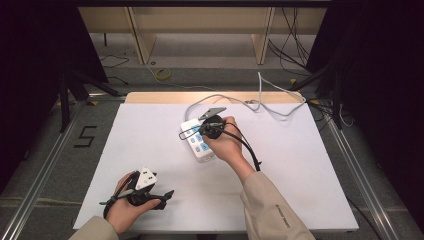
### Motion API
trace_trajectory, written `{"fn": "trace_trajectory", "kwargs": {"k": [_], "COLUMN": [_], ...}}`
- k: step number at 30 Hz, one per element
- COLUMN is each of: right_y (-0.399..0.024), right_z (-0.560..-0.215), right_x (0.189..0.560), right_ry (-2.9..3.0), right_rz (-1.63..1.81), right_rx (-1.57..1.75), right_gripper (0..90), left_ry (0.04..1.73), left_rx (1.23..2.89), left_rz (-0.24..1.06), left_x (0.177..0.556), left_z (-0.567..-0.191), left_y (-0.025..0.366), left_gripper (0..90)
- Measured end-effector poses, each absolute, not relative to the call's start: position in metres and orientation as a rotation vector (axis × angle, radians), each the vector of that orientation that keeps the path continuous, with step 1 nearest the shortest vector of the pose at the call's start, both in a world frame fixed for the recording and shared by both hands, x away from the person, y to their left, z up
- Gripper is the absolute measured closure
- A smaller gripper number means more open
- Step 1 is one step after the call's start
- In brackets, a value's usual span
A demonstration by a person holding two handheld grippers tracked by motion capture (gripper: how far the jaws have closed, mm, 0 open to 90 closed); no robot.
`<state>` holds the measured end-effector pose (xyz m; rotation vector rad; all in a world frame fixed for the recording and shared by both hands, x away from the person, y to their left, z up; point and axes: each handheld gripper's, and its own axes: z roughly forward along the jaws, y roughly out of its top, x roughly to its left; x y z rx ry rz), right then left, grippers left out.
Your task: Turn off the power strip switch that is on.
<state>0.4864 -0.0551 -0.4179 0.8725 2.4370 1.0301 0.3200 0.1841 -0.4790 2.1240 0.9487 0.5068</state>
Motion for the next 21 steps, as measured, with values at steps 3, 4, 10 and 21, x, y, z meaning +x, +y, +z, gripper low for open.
{"fn": "trace_trajectory", "kwargs": {"k": [3, 4, 10, 21], "right_y": [-0.054, -0.053, -0.047, -0.042], "right_z": [-0.418, -0.418, -0.418, -0.420], "right_x": [0.489, 0.490, 0.495, 0.501], "right_ry": [2.439, 2.443, 2.449, 2.457], "right_rz": [1.022, 1.022, 1.011, 1.002], "right_rx": [0.879, 0.878, 0.884, 0.891], "right_gripper": [90.0, 90.0, 90.0, 90.0], "left_ry": [0.949, 0.949, 0.950, 0.945], "left_rx": [2.123, 2.124, 2.121, 2.126], "left_rz": [0.507, 0.508, 0.506, 0.505], "left_x": [0.320, 0.320, 0.320, 0.320], "left_z": [-0.479, -0.479, -0.479, -0.479], "left_y": [0.184, 0.184, 0.185, 0.185], "left_gripper": [15.7, 15.7, 15.7, 15.7]}}
